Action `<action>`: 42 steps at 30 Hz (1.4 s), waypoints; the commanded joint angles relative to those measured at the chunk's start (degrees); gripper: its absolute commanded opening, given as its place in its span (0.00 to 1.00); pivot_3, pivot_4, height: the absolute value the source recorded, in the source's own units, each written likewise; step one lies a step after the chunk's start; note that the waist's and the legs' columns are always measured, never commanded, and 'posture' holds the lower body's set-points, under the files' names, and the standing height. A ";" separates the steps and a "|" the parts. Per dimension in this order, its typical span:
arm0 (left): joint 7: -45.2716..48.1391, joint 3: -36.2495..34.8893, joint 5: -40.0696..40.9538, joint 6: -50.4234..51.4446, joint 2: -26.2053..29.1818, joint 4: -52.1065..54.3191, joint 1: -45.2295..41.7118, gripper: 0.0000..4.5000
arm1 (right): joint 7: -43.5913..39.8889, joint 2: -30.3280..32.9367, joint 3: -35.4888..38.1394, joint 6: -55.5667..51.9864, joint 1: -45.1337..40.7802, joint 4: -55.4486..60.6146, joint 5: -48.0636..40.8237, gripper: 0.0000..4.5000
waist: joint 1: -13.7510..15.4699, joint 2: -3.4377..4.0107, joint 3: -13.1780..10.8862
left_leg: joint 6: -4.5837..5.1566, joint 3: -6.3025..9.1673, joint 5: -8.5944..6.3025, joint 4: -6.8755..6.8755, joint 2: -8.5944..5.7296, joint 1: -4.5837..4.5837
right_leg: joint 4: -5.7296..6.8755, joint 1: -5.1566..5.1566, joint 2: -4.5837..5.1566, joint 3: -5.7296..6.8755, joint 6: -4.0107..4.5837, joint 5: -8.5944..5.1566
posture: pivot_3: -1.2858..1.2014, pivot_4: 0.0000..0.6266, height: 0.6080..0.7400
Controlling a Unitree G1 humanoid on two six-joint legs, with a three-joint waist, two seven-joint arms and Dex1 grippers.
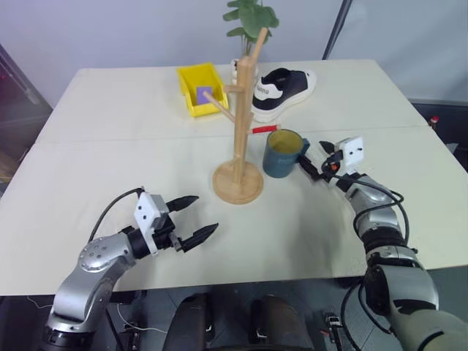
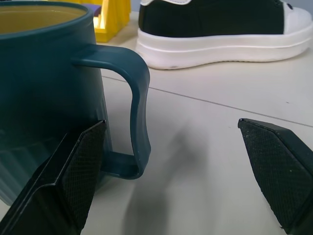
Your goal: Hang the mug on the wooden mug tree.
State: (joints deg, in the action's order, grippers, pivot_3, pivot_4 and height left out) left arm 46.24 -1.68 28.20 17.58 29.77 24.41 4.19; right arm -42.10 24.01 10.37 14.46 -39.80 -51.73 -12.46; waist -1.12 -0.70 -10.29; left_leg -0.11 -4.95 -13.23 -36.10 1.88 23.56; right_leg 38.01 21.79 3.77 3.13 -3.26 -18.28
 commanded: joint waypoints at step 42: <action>-0.29 -5.92 12.73 8.07 1.98 3.29 -11.38 1.00 | -7.36 19.44 -6.63 -14.33 10.13 60.65 2.17 0.02 | 0.45 0.10 -0.18 | -0.02 0.02 0.01 -0.04 0.03 -0.01 | 0.00 -0.01 -0.02 0.01 0.00 0.00 | 0.52 0.24 1.00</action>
State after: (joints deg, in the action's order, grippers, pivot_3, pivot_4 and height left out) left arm 46.35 -5.79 38.87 24.93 31.09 25.23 -6.73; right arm -48.85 42.75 3.34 -0.78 -28.05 8.65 -10.23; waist -0.67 -0.60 -10.46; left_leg -0.13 -4.94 -13.22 -36.13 1.90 23.55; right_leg 38.00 21.78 3.75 3.14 -3.27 -18.29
